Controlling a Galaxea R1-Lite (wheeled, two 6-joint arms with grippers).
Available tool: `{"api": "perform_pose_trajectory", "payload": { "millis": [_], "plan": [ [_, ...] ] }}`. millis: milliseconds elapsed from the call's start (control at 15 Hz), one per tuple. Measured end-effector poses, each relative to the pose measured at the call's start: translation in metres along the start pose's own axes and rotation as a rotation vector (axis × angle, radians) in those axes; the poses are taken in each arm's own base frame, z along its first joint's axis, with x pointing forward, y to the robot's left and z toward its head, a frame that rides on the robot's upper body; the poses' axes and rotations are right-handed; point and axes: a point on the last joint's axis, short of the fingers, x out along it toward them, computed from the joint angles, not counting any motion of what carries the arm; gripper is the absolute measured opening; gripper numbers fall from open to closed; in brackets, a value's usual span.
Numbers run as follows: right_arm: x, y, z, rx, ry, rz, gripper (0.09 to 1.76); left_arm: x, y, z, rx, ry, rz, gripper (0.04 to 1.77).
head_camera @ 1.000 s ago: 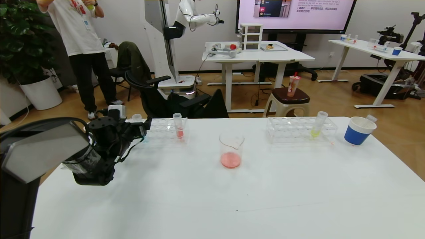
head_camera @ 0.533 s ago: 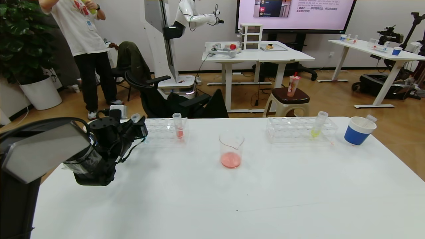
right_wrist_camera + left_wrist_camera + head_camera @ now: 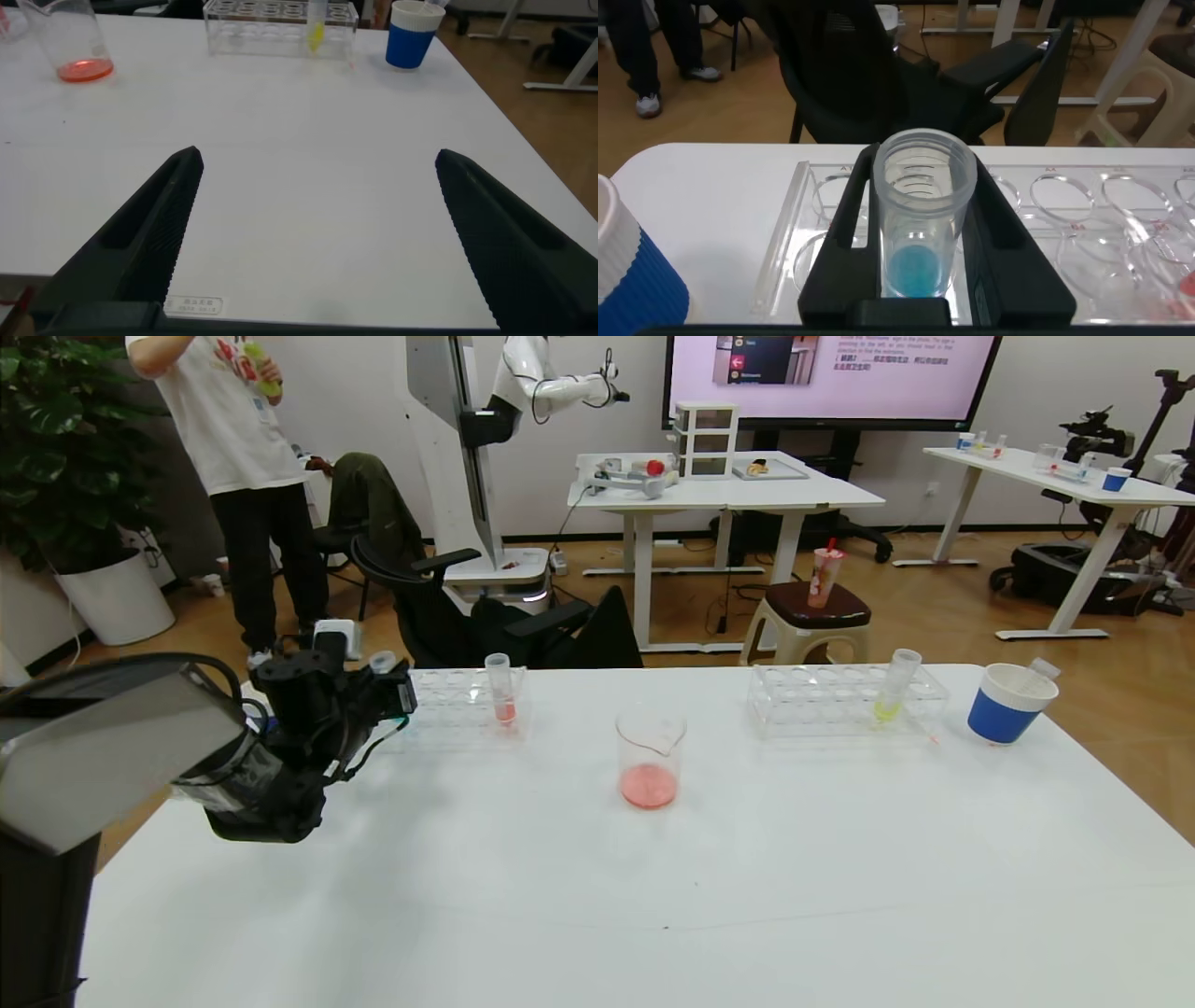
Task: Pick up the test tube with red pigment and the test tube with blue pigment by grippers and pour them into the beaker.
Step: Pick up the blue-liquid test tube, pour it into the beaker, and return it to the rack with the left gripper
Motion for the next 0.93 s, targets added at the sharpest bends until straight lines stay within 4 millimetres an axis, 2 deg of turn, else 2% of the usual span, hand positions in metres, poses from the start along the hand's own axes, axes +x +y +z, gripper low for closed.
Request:
{"api": "perform_pose_trajectory", "payload": {
  "millis": [267,600,800,933],
  "plan": [
    [0.000,0.000,0.000,0.000,0.000,0.000,1.74,-0.002,-0.001,0.041,0.017,0.007,0.000,0.50],
    [0.000,0.000,0.000,0.000,0.000,0.000,1.74,-0.017,-0.005,0.101,0.024,0.001,-0.021,0.50],
    [0.000,0.000,0.000,0.000,0.000,0.000,1.74,-0.031,-0.022,0.130,0.019,-0.036,-0.112,0.50],
    [0.000,0.000,0.000,0.000,0.000,0.000,1.74,-0.039,-0.043,0.148,0.015,-0.084,-0.215,0.50]
  ]
}}
